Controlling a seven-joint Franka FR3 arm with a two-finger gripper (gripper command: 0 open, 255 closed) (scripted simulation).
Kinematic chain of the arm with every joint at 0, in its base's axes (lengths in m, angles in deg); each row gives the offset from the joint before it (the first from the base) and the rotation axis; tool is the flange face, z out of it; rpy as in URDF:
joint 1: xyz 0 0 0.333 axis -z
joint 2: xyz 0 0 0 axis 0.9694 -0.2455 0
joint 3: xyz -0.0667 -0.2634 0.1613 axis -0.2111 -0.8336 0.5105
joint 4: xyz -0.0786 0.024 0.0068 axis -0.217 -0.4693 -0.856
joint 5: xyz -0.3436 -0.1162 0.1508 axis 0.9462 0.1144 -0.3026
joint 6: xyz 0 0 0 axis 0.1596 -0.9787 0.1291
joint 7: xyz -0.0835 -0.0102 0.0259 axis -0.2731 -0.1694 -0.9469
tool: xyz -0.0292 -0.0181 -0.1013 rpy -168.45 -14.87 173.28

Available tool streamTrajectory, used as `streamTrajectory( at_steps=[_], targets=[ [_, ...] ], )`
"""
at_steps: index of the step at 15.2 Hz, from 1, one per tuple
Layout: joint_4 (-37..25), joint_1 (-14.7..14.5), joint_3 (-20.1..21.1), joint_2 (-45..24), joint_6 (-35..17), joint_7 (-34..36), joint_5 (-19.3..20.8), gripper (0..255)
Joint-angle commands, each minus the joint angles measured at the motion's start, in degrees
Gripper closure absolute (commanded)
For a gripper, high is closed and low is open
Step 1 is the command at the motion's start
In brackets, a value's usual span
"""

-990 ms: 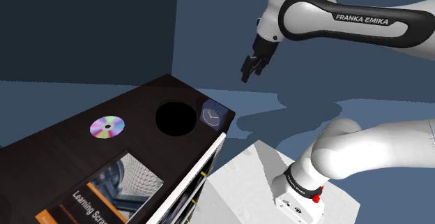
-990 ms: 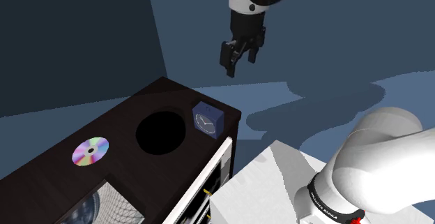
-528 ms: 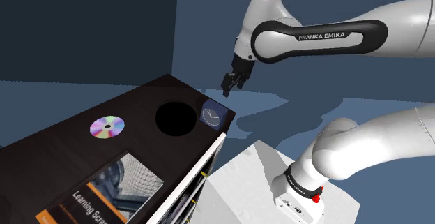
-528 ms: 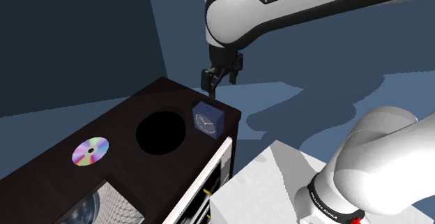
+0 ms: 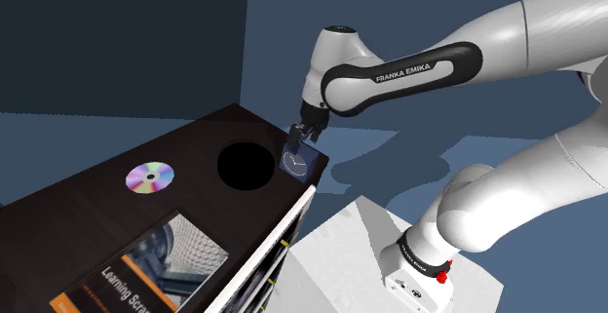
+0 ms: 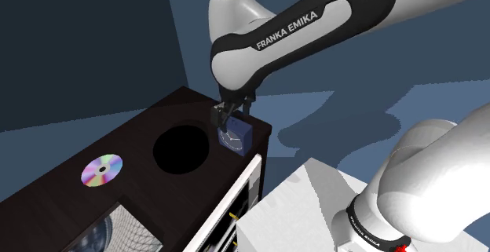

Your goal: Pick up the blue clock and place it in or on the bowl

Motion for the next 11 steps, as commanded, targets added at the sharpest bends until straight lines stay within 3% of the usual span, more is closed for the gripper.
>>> streamTrajectory(
  at_steps=[1,5,11],
  targets=[
    [0.69,0.08,0.09,-1.24,-1.95,0.06,0.1,0],
    [2.33,0.23,0.35,-3.75,-6.08,0.35,0.42,0],
    [2.33,0.23,0.35,-3.75,-6.08,0.35,0.42,0]
  ],
)
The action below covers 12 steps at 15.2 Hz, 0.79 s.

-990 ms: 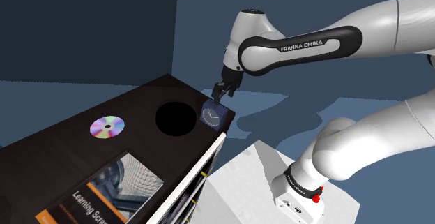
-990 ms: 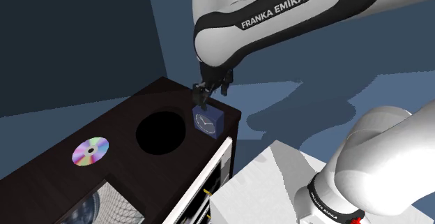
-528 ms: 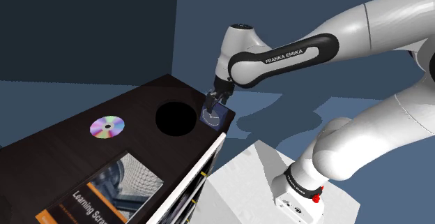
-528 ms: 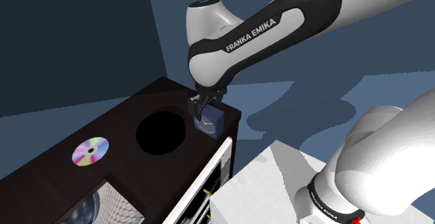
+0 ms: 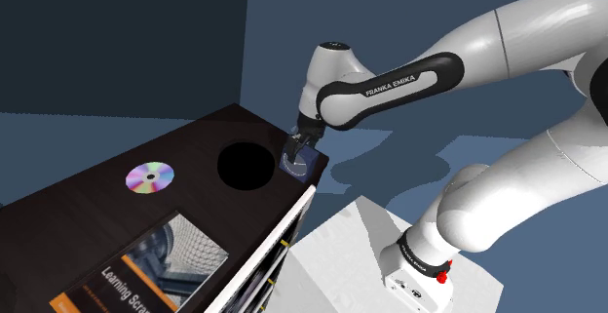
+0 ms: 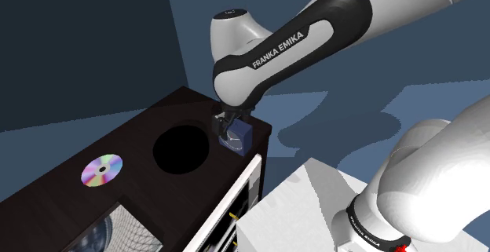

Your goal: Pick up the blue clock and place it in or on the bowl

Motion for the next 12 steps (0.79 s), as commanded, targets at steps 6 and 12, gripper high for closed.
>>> streamTrajectory(
  at_steps=[6,12],
  targets=[
    [-0.01,0.0,0.0,-0.02,-0.01,0.0,0.01,255],
    [-0.01,0.01,0.0,-0.03,-0.02,0.0,0.01,255]
  ],
)
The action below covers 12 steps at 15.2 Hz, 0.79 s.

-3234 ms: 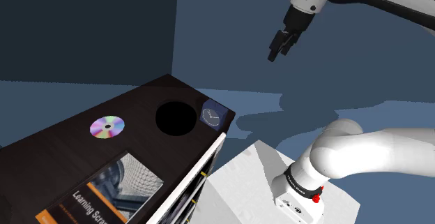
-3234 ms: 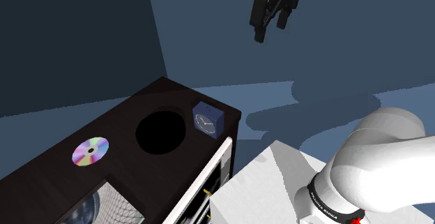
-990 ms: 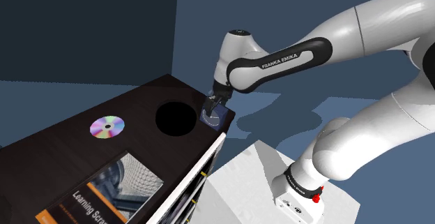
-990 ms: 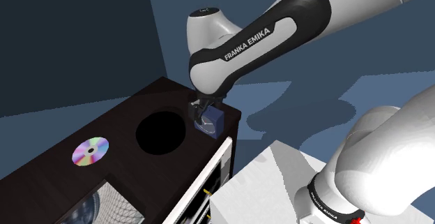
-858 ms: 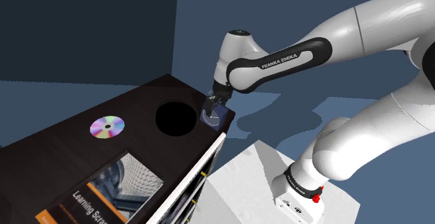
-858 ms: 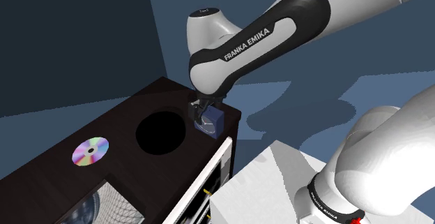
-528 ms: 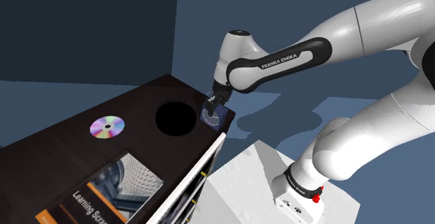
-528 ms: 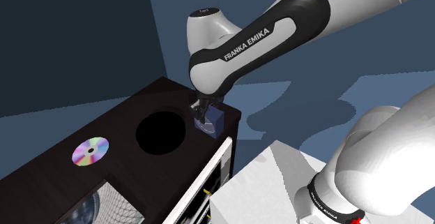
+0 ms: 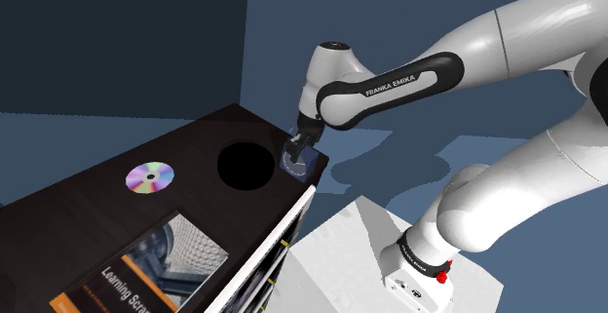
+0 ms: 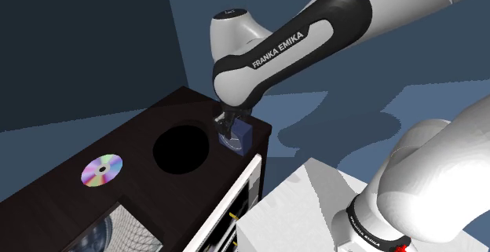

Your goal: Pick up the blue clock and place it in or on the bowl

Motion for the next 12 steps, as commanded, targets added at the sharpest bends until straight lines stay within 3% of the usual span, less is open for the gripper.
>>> streamTrajectory(
  at_steps=[1,12],
  targets=[
    [-0.29,-0.01,-0.08,0.58,0.95,-0.08,-0.07,255],
    [-4.94,-0.2,-0.75,5.69,10.67,-0.69,-0.54,255]
  ],
)
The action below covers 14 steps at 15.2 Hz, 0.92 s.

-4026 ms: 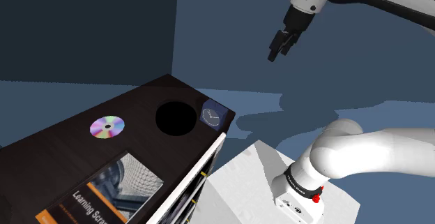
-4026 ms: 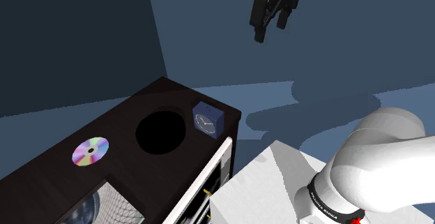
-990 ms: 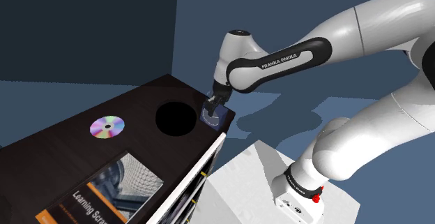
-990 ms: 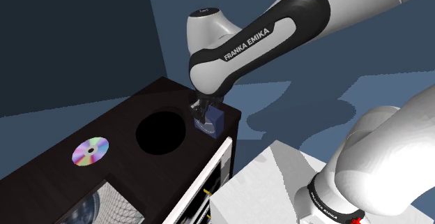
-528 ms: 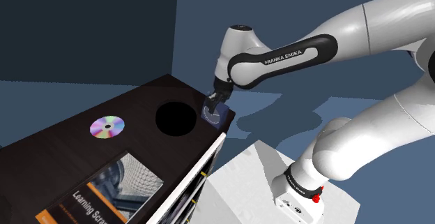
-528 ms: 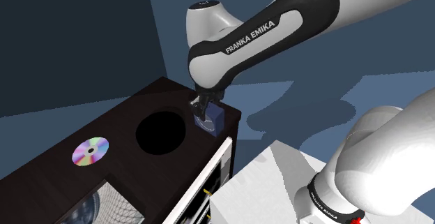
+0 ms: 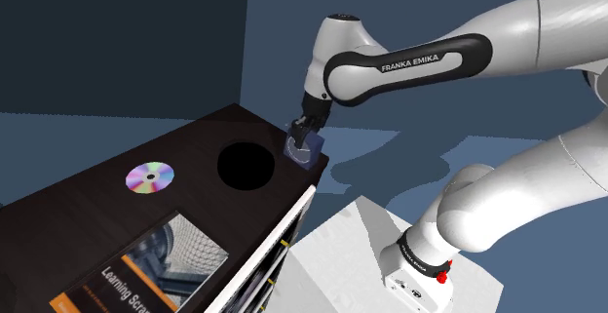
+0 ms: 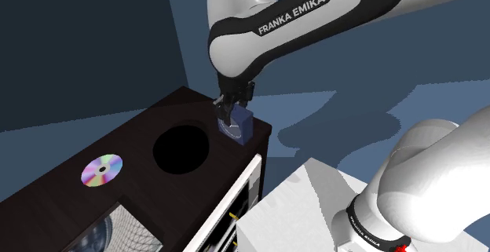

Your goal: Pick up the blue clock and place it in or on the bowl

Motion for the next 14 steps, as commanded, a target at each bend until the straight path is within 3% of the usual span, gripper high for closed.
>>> streamTrajectory(
  at_steps=[1,14],
  targets=[
    [-0.97,-0.06,-0.04,0.75,1.74,0.03,-0.06,255],
    [-8.44,-0.03,-0.71,4.07,12.51,-0.28,-0.05,255]
  ],
)
